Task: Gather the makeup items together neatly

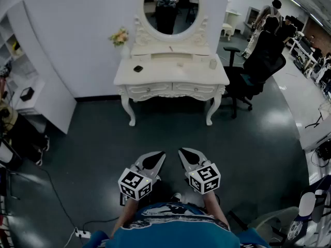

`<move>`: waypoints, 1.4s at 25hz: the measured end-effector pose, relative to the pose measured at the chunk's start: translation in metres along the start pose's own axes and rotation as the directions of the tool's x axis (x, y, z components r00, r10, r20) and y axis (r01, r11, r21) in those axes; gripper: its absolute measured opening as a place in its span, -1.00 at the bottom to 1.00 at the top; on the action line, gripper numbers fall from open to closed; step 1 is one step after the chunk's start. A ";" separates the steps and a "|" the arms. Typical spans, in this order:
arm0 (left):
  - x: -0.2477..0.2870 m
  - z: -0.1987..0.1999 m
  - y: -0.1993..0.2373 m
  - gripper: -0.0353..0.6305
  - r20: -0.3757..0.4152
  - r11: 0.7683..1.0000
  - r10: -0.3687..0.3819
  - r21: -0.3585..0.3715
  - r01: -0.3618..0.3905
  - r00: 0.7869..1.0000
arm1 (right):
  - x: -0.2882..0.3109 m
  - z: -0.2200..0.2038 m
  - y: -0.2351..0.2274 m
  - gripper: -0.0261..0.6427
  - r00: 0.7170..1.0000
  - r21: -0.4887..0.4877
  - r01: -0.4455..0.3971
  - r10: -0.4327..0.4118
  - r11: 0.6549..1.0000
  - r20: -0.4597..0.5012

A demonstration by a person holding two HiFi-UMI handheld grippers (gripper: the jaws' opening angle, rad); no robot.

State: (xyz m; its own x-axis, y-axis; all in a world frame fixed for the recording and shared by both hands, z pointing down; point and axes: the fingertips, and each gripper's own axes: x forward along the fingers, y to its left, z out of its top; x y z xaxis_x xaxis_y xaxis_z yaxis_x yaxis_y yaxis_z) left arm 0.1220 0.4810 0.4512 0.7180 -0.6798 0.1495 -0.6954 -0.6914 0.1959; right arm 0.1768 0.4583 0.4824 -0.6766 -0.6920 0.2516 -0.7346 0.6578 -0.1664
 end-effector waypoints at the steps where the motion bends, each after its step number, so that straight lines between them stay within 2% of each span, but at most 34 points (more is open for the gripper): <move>1: 0.004 0.002 0.001 -0.86 0.004 1.000 -0.004 0.003 0.004 1.000 | 0.001 0.003 -0.003 -0.92 1.000 -0.009 0.003 -0.003 1.000 0.004; 5: 0.009 0.007 0.004 -0.86 0.020 1.000 -0.002 0.011 0.002 1.000 | 0.005 0.010 -0.008 -0.92 1.000 -0.038 0.001 -0.001 0.999 0.009; 11: -0.008 0.004 0.014 -0.86 0.032 0.999 0.050 -0.011 -0.049 0.998 | 0.009 0.007 0.005 -0.92 1.000 -0.060 -0.021 0.021 0.998 -0.004; 27: -0.025 -0.014 0.000 -0.86 0.002 0.994 0.096 -0.044 -0.096 0.995 | -0.001 -0.019 0.016 -0.91 0.997 0.009 -0.077 0.077 0.997 -0.023; 35: -0.018 -0.010 0.015 -0.86 -0.011 0.990 0.132 -0.051 -0.132 0.991 | 0.015 -0.013 0.004 -0.91 0.994 0.022 -0.103 0.103 0.994 -0.019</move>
State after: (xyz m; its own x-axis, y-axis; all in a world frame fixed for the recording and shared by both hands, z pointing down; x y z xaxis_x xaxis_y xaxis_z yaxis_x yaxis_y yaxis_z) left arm 0.0991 0.4849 0.4613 0.6205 -0.7623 0.1843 -0.7817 -0.5823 0.2233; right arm 0.1646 0.4538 0.4977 -0.7479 -0.6146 0.2508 -0.6619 0.7189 -0.2124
